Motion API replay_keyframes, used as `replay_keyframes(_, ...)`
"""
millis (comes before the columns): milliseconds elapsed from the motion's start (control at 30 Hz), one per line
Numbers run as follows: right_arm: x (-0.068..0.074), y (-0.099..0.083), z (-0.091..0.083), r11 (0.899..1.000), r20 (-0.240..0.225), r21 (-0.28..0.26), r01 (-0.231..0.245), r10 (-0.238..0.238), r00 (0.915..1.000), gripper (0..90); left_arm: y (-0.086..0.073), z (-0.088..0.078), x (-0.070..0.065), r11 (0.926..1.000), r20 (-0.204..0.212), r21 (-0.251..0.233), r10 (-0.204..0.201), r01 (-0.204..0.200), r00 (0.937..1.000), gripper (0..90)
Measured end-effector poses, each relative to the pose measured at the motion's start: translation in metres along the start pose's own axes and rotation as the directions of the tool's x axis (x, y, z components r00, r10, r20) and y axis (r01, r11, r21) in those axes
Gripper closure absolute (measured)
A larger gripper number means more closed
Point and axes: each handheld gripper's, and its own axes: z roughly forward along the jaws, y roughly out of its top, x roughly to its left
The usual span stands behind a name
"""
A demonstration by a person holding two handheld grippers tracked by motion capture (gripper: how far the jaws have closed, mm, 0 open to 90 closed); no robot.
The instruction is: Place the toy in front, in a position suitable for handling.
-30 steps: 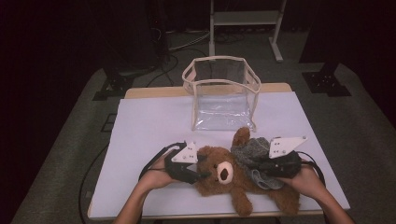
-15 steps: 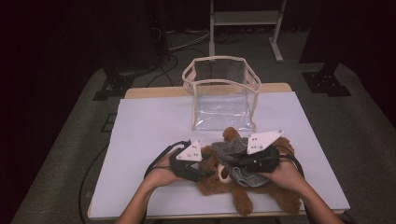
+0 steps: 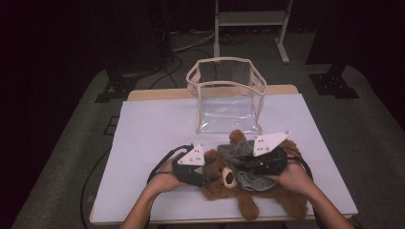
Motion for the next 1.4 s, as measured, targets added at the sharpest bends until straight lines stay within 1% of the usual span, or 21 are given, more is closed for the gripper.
replay_keyframes(67,-0.002,0.01,0.011,1.0,-0.022,-0.008,0.006,-0.006,0.9998,78.6,-0.001,-0.001,0.0,1.0,0.002,0.002,-0.001,0.001,1.0,46.2)
replay_keyframes(100,-0.002,0.01,0.011,1.0,-0.022,-0.008,0.006,-0.006,0.9998,78.6,-0.001,-0.001,0.0,1.0,0.002,0.002,-0.001,0.001,1.0,46.1)
replay_keyframes(133,-0.004,0.012,0.019,1.0,-0.042,-0.004,0.0,0.0,0.9991,78.6,-0.002,-0.002,-0.001,1.0,0.003,0.005,0.003,-0.003,1.0,45.9)
replay_keyframes(200,-0.007,0.009,0.022,1.0,-0.057,-0.006,-0.01,0.01,0.9983,78.6,-0.003,-0.005,-0.001,1.0,0.006,0.001,0.007,-0.007,1.0,45.6)
replay_keyframes(300,-0.009,0.004,0.019,1.0,-0.06,-0.005,-0.024,0.024,0.9979,78.6,-0.004,-0.006,-0.002,1.0,0.008,-0.006,0.005,-0.005,1.0,45.7)
replay_keyframes(400,-0.013,-0.006,0.011,0.999,-0.039,0.015,-0.045,0.045,0.9982,78.6,-0.004,-0.004,-0.002,0.9999,0.014,-0.011,0.005,-0.005,0.9999,46.4)
replay_keyframes(500,-0.014,-0.006,0.009,0.999,-0.037,0.013,-0.049,0.049,0.9981,78.6,-0.003,-0.002,-0.001,0.9999,0.013,-0.01,0.007,-0.007,0.9999,46.8)
replay_keyframes(633,-0.014,0.005,0.016,0.999,-0.042,0.017,-0.03,0.031,0.9986,78.6,-0.001,0.0,-0.002,0.9999,0.012,-0.008,0.008,-0.008,0.9999,47.1)
replay_keyframes(667,-0.015,0.012,0.023,1.0,-0.049,0.022,-0.019,0.02,0.9986,78.6,-0.001,-0.001,-0.002,0.9999,0.012,-0.009,0.01,-0.01,0.9999,47.1)
replay_keyframes(733,-0.015,0.015,0.03,0.999,-0.053,0.038,-0.011,0.013,0.9985,78.5,-0.003,-0.002,-0.002,0.9999,0.009,-0.003,0.01,-0.01,0.9999,47.0)
replay_keyframes(833,-0.017,0.014,0.031,0.999,-0.056,0.045,-0.013,0.015,0.9983,78.6,-0.005,-0.004,-0.002,0.9999,0.011,-0.009,0.012,-0.011,0.9999,47.4)
replay_keyframes(933,-0.021,0.006,0.025,0.998,-0.039,0.056,-0.03,0.032,0.9987,78.6,-0.005,-0.004,-0.002,0.9999,0.012,-0.007,0.015,-0.015,0.9998,47.4)
replay_keyframes(967,-0.024,-0.001,0.02,0.997,-0.023,0.066,-0.044,0.045,0.9987,78.6,-0.005,-0.005,-0.003,0.9998,0.011,-0.005,0.017,-0.017,0.9998,47.4)
replay_keyframes(1033,-0.024,-0.004,0.019,0.996,-0.011,0.075,-0.046,0.047,0.9988,78.6,-0.005,-0.005,-0.003,0.9999,0.01,-0.004,0.016,-0.016,0.9998,47.3)
replay_keyframes(1067,-0.025,-0.012,0.013,0.995,0.011,0.087,-0.055,0.054,0.9985,78.6,-0.006,-0.006,-0.003,0.9998,0.012,-0.001,0.021,-0.021,0.9997,47.4)
replay_keyframes(1133,-0.024,-0.016,0.008,0.994,0.021,0.089,-0.061,0.059,0.998,78.6,-0.007,-0.008,-0.002,0.9998,0.012,-0.003,0.018,-0.018,0.9998,47.2)
replay_keyframes(1233,-0.021,-0.019,0.003,0.995,0.024,0.075,-0.068,0.067,0.9975,78.4,-0.008,-0.008,-0.002,0.9998,0.018,-0.009,0.016,-0.016,0.9997,46.8)
replay_keyframes(1267,-0.016,-0.022,-0.002,0.996,0.03,0.071,-0.051,0.049,0.9983,78.4,-0.009,-0.008,-0.002,0.9998,0.018,-0.008,0.02,-0.02,0.9996,46.7)
replay_keyframes(1300,-0.016,-0.022,-0.002,0.996,0.03,0.071,-0.051,0.049,0.9983,78.4,-0.009,-0.008,-0.002,0.9998,0.018,-0.008,0.02,-0.02,0.9996,46.5)
replay_keyframes(1333,-0.01,-0.026,-0.009,0.997,0.04,0.067,-0.045,0.042,0.9983,78.4,-0.009,-0.009,-0.001,0.9997,0.016,-0.003,0.024,-0.024,0.9996,46.3)
replay_keyframes(1400,-0.007,-0.033,-0.016,0.997,0.051,0.055,-0.054,0.051,0.9974,78.4,-0.009,-0.011,-0.001,0.9996,0.011,0.005,0.027,-0.027,0.9996,45.9)
